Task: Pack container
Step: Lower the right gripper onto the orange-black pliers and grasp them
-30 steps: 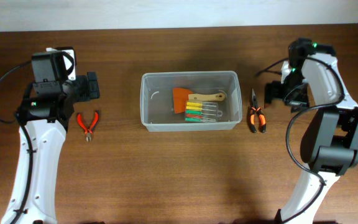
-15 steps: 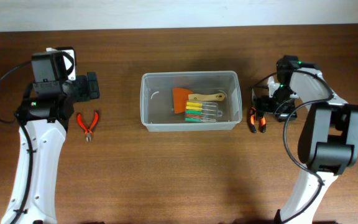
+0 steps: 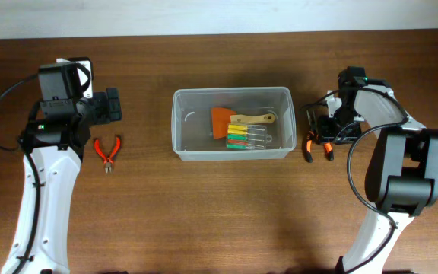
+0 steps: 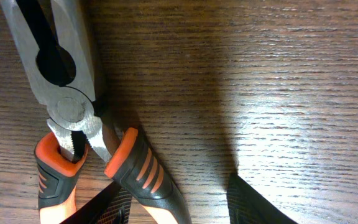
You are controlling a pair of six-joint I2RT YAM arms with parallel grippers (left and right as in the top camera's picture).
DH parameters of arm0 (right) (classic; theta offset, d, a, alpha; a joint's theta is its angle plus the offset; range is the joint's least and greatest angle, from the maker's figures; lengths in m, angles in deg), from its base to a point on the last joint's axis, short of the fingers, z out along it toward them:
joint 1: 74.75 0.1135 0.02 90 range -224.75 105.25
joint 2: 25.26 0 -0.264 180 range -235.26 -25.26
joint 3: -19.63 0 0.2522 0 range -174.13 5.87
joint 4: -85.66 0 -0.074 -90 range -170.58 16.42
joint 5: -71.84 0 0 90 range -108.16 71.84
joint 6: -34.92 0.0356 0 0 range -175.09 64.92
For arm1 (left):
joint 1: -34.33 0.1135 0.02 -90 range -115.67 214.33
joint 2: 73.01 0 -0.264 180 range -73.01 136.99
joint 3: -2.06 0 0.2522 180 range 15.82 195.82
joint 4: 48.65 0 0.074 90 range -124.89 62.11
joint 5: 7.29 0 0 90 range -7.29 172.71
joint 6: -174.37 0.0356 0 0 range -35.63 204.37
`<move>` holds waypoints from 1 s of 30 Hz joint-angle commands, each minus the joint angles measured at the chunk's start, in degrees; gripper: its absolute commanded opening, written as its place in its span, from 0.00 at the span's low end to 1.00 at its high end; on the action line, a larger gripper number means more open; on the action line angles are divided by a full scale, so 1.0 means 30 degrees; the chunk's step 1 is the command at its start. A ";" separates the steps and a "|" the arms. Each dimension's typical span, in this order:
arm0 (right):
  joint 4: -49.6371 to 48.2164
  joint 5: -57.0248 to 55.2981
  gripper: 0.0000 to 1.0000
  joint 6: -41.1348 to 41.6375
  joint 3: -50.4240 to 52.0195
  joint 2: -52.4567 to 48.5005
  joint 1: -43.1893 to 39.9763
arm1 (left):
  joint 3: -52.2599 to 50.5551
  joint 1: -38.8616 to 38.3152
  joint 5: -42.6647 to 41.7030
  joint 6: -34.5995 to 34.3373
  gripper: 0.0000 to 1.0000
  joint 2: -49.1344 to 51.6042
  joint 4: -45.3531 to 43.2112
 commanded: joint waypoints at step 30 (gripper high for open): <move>0.0794 -0.0313 0.17 -0.0678 -0.0080 -0.0226 0.0663 | 0.0401 0.0080 -0.0138 0.0233 0.99 0.0051 0.0007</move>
